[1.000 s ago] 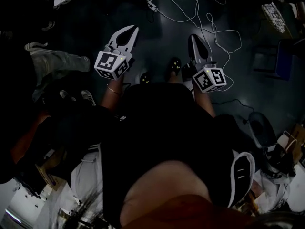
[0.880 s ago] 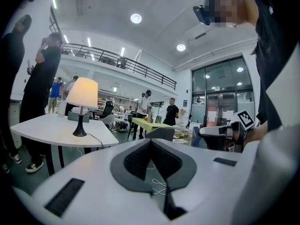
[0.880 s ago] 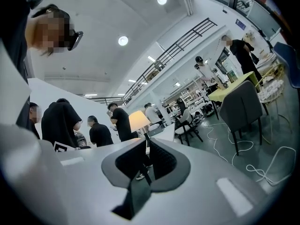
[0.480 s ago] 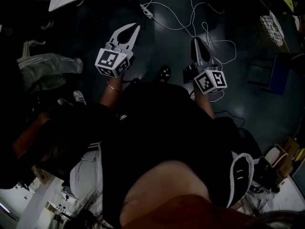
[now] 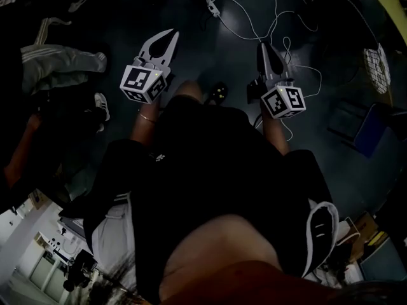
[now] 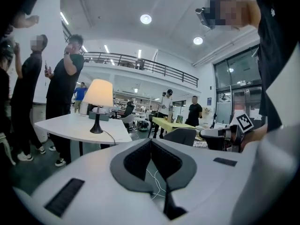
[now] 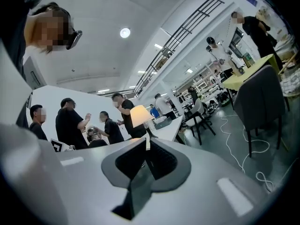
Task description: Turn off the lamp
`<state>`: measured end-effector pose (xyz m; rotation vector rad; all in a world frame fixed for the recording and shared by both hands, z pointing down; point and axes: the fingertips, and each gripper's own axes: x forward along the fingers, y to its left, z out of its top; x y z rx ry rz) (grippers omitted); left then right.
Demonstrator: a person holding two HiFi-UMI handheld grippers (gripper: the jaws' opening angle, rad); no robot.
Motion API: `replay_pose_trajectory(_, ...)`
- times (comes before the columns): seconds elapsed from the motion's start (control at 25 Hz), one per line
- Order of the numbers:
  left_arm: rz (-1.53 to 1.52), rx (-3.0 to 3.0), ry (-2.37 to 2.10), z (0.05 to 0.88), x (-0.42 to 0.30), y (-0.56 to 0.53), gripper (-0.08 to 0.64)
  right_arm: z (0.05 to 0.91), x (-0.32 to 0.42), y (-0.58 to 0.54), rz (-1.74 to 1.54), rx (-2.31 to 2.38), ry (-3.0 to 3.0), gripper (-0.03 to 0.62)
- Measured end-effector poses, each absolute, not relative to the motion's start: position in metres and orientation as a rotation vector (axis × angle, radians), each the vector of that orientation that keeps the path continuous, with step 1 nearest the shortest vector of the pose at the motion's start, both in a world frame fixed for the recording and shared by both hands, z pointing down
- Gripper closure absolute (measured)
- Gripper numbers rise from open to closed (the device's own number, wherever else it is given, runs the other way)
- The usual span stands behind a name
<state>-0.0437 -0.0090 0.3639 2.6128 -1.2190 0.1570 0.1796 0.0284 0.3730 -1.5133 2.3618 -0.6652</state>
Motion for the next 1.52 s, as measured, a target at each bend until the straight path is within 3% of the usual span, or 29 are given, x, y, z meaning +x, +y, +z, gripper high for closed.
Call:
replay_pose_trajectory(0.32, 0.13, 2.52, -1.307, 0.374, -0.075, -0.029, 0.554, 0.373, 0.149, 0.003, -0.703, -1.452, 2.424, 0.591)
replay_pose_trajectory(0.8, 0.138, 2.628, -1.099, 0.38, -0.026, -0.118, 0.554, 0.382, 0.172, -0.047, -0.705, -1.611, 2.411, 0.588)
replay_pose_trajectory(1.52, 0.17, 2.61, -0.993, 0.417, -0.069, -0.221, 0.554, 0.434, 0.043, -0.194, -0.798, -1.431, 2.668, 0.58)
